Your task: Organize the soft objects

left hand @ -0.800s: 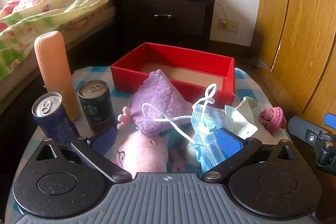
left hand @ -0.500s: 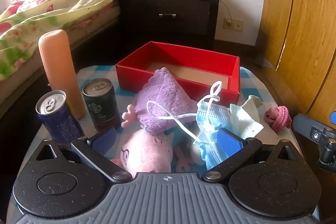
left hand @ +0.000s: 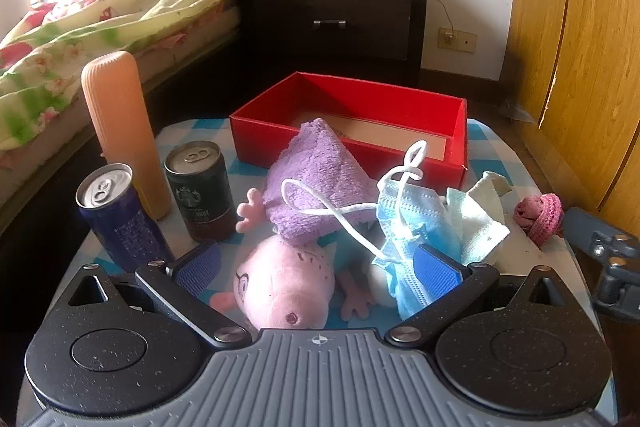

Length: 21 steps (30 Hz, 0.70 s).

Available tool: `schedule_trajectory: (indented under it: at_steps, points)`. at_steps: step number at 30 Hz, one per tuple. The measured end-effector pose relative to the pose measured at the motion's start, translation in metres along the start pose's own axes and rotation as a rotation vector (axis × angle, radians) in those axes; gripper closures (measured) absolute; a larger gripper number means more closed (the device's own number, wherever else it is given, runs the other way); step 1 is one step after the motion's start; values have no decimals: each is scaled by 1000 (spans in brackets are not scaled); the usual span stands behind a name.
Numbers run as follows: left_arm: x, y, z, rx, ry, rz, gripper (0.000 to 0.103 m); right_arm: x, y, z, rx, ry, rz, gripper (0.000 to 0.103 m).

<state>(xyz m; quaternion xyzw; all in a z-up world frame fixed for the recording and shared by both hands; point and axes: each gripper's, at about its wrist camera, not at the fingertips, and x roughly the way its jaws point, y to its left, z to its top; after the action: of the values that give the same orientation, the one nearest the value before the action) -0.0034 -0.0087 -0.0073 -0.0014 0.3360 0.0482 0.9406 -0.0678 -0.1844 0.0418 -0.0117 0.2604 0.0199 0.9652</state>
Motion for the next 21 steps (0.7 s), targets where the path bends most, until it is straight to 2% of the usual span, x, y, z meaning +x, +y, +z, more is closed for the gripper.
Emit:
schedule_trajectory:
  at_steps: [6,21]
  points:
    - [-2,-6,-2,16,-1,-1,5,1,7,-2,-38,2,-16,18]
    - [-1,-7,-3,20,4,2,5,3,4,-1,-18,2,-27,18]
